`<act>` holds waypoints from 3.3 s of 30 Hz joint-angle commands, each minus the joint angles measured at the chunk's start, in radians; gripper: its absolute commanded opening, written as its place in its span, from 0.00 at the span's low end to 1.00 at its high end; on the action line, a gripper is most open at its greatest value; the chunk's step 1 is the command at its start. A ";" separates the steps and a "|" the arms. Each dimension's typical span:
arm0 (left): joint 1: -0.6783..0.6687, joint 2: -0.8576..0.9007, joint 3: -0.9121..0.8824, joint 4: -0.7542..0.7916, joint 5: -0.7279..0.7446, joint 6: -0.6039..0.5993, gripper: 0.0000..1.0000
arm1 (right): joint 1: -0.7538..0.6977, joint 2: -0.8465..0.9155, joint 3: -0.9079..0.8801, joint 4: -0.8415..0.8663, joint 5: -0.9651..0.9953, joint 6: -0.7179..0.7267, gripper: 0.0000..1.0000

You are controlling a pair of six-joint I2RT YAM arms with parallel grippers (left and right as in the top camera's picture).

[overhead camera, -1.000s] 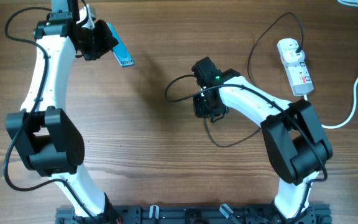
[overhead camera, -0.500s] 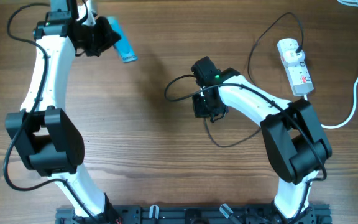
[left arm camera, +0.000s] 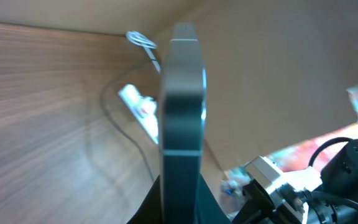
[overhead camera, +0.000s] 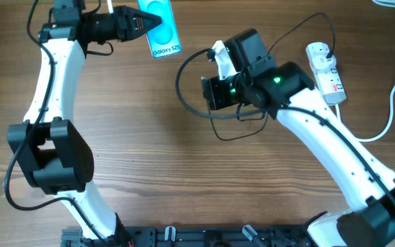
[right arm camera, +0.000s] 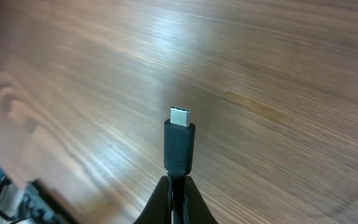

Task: Plug charger to phone and switch on socket
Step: 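Raise the USB-C plug with the right gripper toward the phone's bottom port, then push the USB-C plug up into the phone's port with the right gripper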

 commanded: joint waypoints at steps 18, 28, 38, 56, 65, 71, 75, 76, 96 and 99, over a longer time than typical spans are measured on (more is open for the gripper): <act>-0.112 -0.004 0.012 0.010 0.051 0.003 0.04 | 0.167 -0.029 0.012 0.102 0.386 0.116 0.04; -0.143 -0.004 0.012 0.011 0.066 -0.041 0.04 | 0.167 -0.029 0.012 0.133 0.393 0.134 0.04; -0.143 -0.004 0.012 0.011 0.083 -0.041 0.04 | 0.166 -0.029 0.012 0.140 0.431 0.122 0.04; -0.142 -0.004 0.012 0.022 0.115 -0.041 0.04 | 0.166 -0.029 0.012 0.146 0.405 0.122 0.04; -0.142 -0.004 0.012 0.026 0.115 -0.041 0.04 | 0.164 -0.029 0.012 0.146 0.435 0.111 0.04; -0.142 -0.004 0.012 0.039 0.116 -0.041 0.04 | 0.148 -0.029 0.012 0.147 0.429 0.116 0.04; -0.142 -0.004 0.012 0.045 0.116 -0.041 0.04 | 0.148 -0.029 0.012 0.149 0.409 0.111 0.04; -0.142 -0.004 0.012 0.045 0.116 -0.041 0.04 | 0.148 -0.029 0.012 0.150 0.409 0.110 0.04; -0.143 -0.004 0.012 0.070 0.129 -0.029 0.04 | 0.130 -0.045 0.012 0.189 0.407 0.100 0.04; -0.144 -0.004 0.012 0.053 0.129 -0.006 0.04 | 0.130 -0.046 0.012 0.189 0.410 0.088 0.04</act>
